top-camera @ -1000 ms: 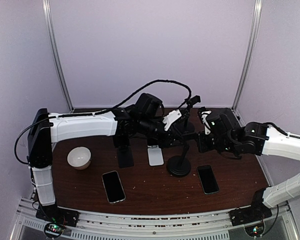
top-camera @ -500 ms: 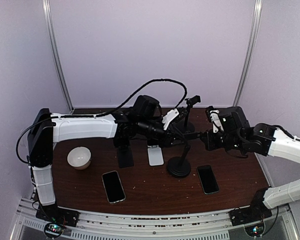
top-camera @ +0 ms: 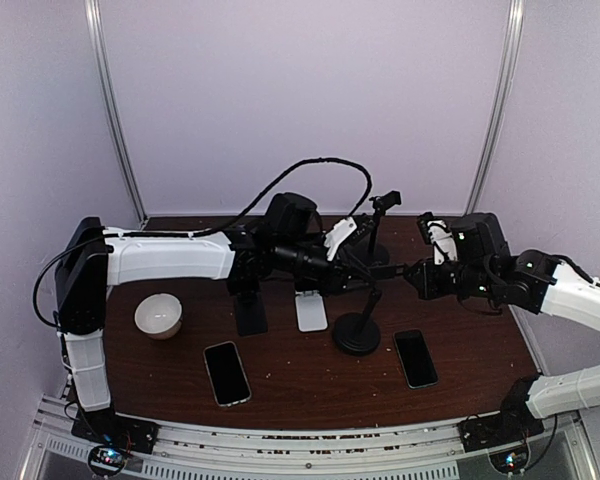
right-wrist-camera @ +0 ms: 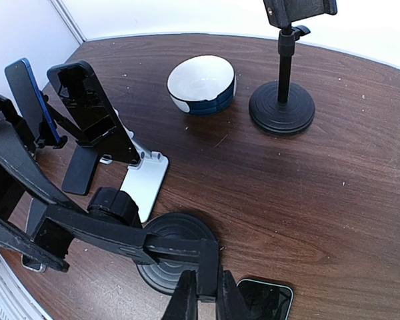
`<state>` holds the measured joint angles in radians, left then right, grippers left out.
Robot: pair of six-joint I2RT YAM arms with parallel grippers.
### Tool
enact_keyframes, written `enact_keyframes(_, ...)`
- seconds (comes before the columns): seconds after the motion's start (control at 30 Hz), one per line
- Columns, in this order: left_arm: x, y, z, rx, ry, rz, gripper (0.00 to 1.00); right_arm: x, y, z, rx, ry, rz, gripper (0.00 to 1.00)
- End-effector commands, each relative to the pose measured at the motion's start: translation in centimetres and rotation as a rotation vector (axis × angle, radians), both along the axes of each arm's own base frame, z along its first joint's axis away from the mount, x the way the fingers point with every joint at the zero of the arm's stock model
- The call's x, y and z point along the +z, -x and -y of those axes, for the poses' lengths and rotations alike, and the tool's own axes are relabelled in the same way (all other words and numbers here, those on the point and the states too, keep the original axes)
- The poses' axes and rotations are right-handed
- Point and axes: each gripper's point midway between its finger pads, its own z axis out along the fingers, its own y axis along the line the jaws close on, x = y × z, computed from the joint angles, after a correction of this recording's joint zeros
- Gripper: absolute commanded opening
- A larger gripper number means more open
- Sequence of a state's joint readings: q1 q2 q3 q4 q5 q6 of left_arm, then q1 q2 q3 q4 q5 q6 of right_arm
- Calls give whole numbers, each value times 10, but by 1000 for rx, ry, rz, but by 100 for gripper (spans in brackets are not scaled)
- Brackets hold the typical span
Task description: Place the phone on the phone stand
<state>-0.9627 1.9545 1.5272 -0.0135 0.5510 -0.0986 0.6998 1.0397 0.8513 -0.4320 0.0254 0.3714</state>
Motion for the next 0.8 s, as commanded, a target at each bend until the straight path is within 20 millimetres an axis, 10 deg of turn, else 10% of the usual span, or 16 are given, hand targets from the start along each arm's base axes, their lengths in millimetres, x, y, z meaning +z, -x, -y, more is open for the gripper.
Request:
enact_keyframes(0.0,-30,-2,-20,-19,-88,-105,0,-7,-16,48,-192,135,28,0)
enact_keyframes(0.77,-22,-4,-14,-26,-75,-113,0,2,-8,-16,1,56,15,0)
